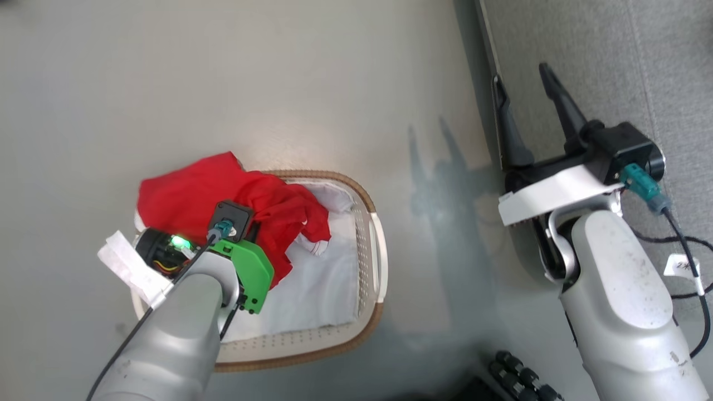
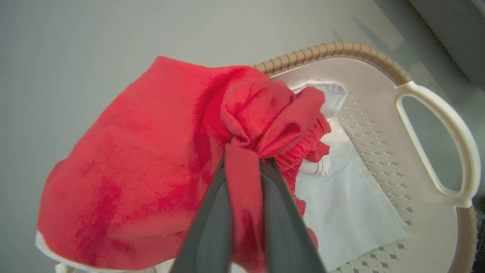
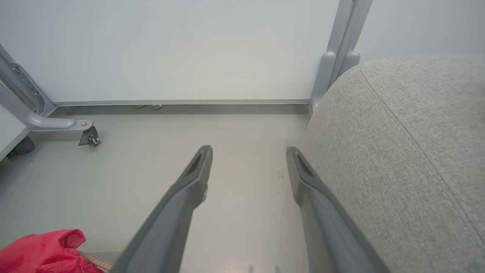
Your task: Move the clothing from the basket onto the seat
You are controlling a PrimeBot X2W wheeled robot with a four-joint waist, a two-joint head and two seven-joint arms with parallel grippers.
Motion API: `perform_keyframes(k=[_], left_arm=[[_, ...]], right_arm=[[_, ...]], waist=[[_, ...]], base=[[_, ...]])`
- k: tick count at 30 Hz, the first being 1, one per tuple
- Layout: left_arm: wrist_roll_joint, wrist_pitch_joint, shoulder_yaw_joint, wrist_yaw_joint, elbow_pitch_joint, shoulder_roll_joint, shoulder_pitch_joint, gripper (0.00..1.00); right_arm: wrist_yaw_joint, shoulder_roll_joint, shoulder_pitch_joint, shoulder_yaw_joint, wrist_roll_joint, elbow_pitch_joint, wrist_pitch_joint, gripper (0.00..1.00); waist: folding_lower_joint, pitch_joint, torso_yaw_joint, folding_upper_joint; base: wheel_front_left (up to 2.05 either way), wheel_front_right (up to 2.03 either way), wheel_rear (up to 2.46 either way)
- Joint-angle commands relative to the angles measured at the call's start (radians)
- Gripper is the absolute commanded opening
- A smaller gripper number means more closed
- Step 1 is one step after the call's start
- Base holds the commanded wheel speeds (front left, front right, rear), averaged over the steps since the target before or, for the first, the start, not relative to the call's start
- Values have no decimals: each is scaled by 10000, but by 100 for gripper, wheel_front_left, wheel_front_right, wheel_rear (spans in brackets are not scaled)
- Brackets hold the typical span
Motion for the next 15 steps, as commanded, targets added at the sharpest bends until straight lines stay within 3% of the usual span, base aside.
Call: perform_keyframes(k=[1, 15], left_arm=[[-153, -88, 111, -12, -285, -23, 238, 0], [-262, -61, 1471, 156, -3462, -30, 1989, 0]], right_arm=[[-14, -45, 280, -8, -99, 109, -47, 100], [-14, -46, 1581, 175, -21, 901, -47, 100]], waist=[[0, -1336, 638, 0], [0, -3685, 1399, 0]], base=[[0, 0, 0], [0, 0, 0]])
